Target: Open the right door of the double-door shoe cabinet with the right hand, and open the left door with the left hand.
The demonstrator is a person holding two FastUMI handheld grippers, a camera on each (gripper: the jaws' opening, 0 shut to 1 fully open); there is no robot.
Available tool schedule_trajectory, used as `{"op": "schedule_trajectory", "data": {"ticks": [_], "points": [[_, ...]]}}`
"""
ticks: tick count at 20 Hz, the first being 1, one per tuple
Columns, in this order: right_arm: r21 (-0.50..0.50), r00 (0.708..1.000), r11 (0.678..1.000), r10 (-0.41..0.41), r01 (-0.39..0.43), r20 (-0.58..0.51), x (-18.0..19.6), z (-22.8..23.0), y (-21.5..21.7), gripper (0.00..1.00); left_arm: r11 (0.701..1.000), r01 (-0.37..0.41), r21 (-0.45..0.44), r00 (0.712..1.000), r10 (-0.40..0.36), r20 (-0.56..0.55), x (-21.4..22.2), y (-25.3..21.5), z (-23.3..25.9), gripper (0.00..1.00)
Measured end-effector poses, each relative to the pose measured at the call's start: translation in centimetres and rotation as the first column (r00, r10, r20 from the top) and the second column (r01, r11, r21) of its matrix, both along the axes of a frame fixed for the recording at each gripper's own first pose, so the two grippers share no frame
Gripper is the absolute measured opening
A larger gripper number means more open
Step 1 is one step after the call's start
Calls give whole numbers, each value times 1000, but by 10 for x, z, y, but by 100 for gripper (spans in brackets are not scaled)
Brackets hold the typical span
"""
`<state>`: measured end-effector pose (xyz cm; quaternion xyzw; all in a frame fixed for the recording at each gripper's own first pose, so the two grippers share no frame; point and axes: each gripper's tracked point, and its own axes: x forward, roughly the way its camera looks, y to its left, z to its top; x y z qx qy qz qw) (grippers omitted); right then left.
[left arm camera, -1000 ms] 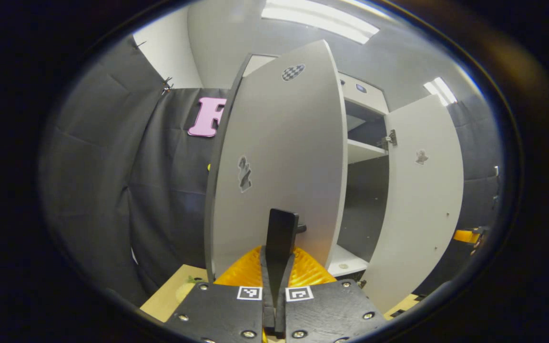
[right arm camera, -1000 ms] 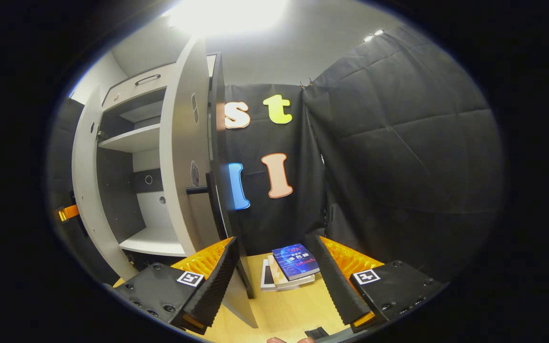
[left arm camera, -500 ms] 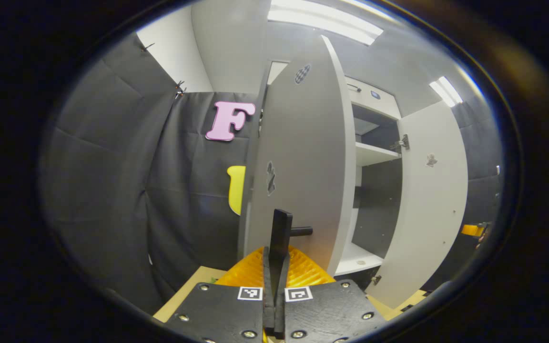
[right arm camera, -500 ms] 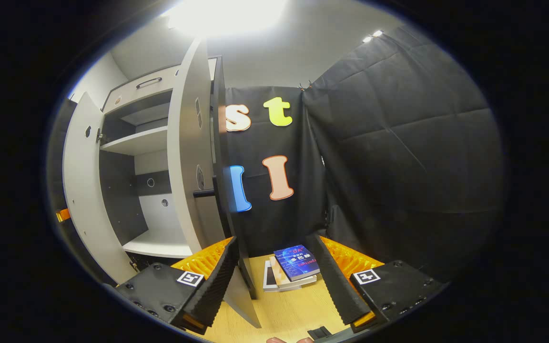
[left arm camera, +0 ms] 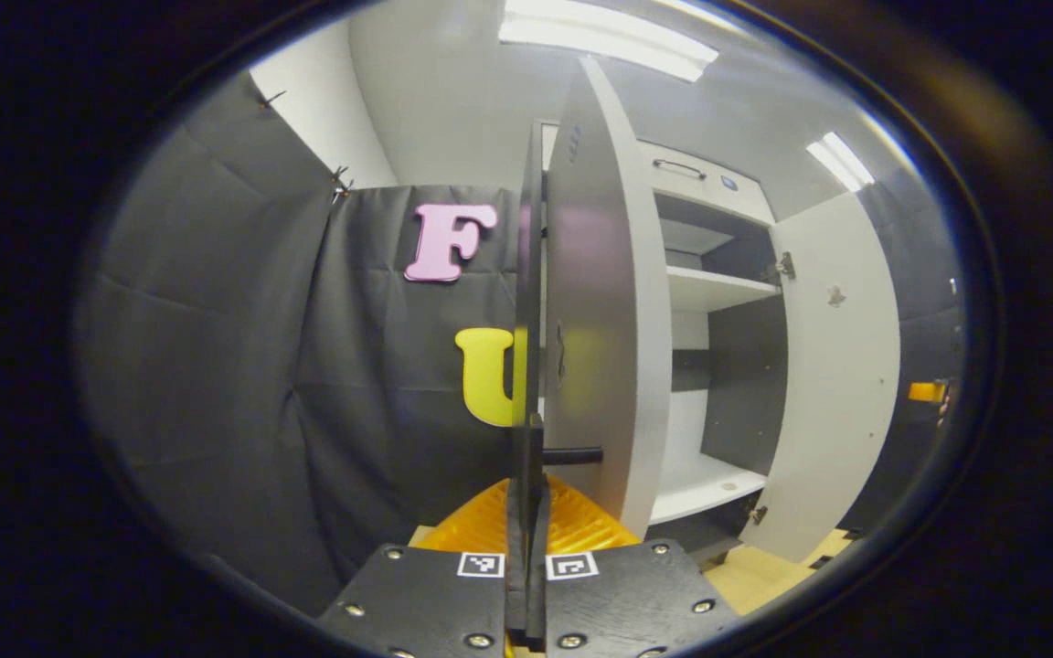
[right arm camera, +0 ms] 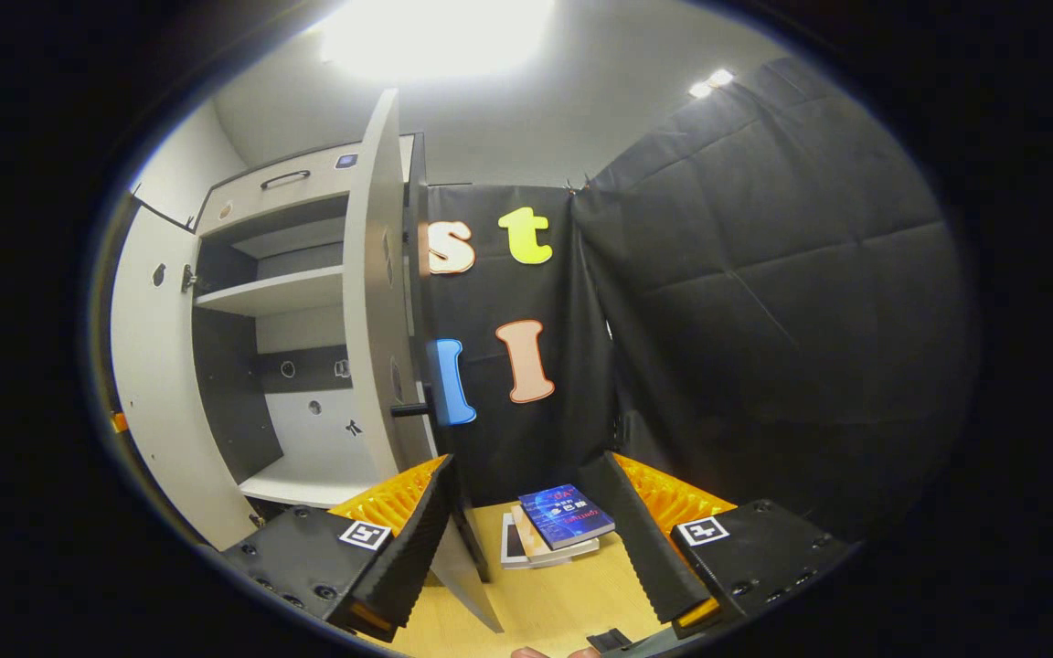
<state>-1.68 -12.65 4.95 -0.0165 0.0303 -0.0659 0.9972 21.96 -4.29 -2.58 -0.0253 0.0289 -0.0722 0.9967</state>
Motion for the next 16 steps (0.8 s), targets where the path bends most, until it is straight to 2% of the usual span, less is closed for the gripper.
{"op": "schedule_trajectory", "data": {"ticks": [6,10,13,15,16], "points": [[-42,1000,999,23,-24,-14,-3,0,6,98,1000,-25,5,999,25,20,-3,6,7,1],[-33,996,996,86,-87,-22,-8,4,13,98,994,-107,8,992,106,72,-13,14,30,1],[-23,990,989,143,-143,-2,-11,16,27,98,991,-133,9,985,132,108,-27,0,45,2],[11,983,983,182,-182,-17,-14,13,33,98,987,-156,38,982,151,111,-44,-6,48,10],[26,979,979,203,-202,-19,-16,13,37,98,986,-160,48,982,154,112,-49,-10,48,26]]}}
